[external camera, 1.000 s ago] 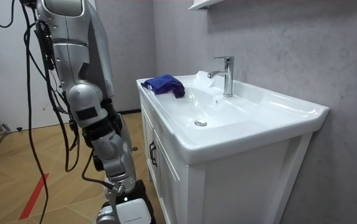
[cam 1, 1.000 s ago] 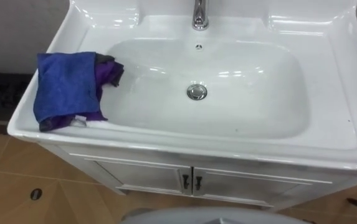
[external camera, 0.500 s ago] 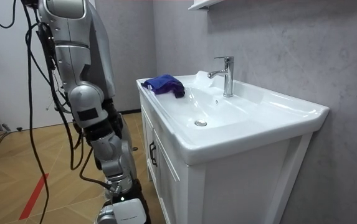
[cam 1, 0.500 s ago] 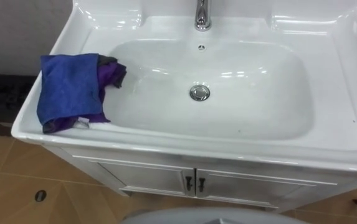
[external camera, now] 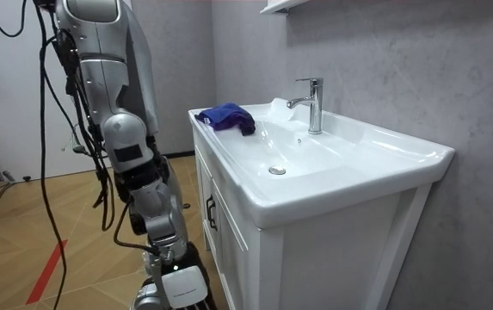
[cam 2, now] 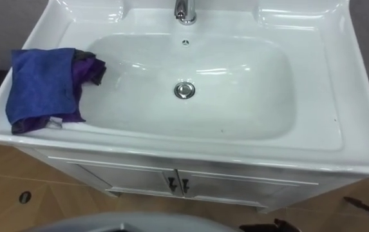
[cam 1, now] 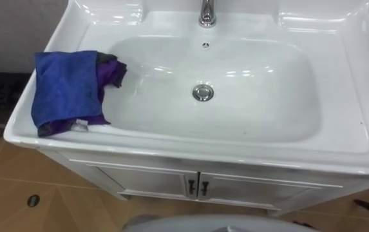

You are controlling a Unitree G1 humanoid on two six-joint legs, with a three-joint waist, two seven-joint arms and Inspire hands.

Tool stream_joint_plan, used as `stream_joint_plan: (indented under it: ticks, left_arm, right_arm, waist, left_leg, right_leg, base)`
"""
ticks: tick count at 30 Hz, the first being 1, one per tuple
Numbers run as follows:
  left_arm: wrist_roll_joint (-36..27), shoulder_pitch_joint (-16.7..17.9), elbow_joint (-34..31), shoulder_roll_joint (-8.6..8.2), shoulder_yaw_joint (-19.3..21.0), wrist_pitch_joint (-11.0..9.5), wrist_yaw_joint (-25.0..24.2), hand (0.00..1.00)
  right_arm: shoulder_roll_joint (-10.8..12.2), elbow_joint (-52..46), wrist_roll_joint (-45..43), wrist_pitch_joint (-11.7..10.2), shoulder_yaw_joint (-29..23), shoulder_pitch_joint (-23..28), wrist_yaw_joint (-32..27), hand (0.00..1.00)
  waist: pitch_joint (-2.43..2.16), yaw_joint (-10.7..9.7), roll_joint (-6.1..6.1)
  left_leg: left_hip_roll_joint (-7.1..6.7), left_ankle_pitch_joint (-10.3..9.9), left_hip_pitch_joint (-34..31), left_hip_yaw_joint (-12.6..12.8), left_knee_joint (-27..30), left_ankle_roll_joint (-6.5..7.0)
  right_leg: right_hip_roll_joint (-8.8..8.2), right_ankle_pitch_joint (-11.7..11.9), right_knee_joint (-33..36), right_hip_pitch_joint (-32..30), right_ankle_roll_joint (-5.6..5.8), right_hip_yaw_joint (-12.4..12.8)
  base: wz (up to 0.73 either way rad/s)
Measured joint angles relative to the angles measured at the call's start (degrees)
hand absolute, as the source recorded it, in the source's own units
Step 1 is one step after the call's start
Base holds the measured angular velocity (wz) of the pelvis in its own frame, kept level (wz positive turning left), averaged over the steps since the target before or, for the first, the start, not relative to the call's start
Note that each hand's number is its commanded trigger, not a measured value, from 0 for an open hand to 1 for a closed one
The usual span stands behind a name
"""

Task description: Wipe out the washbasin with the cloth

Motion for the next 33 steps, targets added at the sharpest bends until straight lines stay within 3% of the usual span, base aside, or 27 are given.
stream_joint_plan:
  ticks: [10,21,26,28,33]
  left_arm:
    - [0.1,-3.1,0.3,-0.13,-2.1,-2.7,-4.3,0.00]
    - [-3.0,-2.2,0.4,0.84,-2.1,-2.9,-8.7,0.00]
    - [-3.0,-2.2,0.4,1.13,-2.1,-2.9,-10.5,0.00]
    - [-2.9,-2.3,0.3,1.20,-2.1,-2.9,-11.1,0.00]
    - [-2.9,-2.3,0.3,1.34,-3.3,-2.9,-11.1,0.00]
  right_arm:
    - [0.2,0.4,0.0,-2.7,2.5,-0.3,0.0,0.00]
    - [0.1,0.6,-0.6,-2.8,2.6,-0.2,0.1,0.00]
    - [0.1,0.2,-0.5,-2.8,2.6,0.1,0.1,0.00]
    - [0.1,0.2,-0.6,-2.8,2.6,0.0,0.0,0.00]
    - [0.1,0.2,-0.5,-2.9,2.9,0.0,-0.4,0.00]
  waist:
    - [-0.18,-1.0,-0.49]
    - [-0.03,-1.4,-0.26]
    - [-0.22,-1.3,-0.28]
    - [-0.55,-1.3,-0.14]
    - [-0.46,-1.3,-0.05]
  left_leg:
    - [0.20,-0.1,0.0,0.8,-0.5,-0.06]
    - [0.29,-0.3,0.3,1.6,-0.4,0.21]
    - [0.30,-0.3,0.2,1.7,-0.4,0.21]
    - [0.30,-0.3,0.2,1.8,-0.5,0.21]
    - [0.31,-0.3,0.7,2.6,-0.7,0.22]
  right_leg:
    - [0.07,0.1,0.3,-0.8,-0.03,0.7]
    - [0.08,0.8,0.3,-0.9,0.16,1.7]
    - [0.08,0.8,0.2,-1.1,0.17,1.8]
    - [0.08,0.8,0.3,-1.2,0.16,2.0]
    - [0.08,0.9,0.3,-1.2,0.25,3.0]
  base:
    - [-0.03]
    - [-0.04]
    - [0.00]
    - [-0.02]
    - [-0.09]
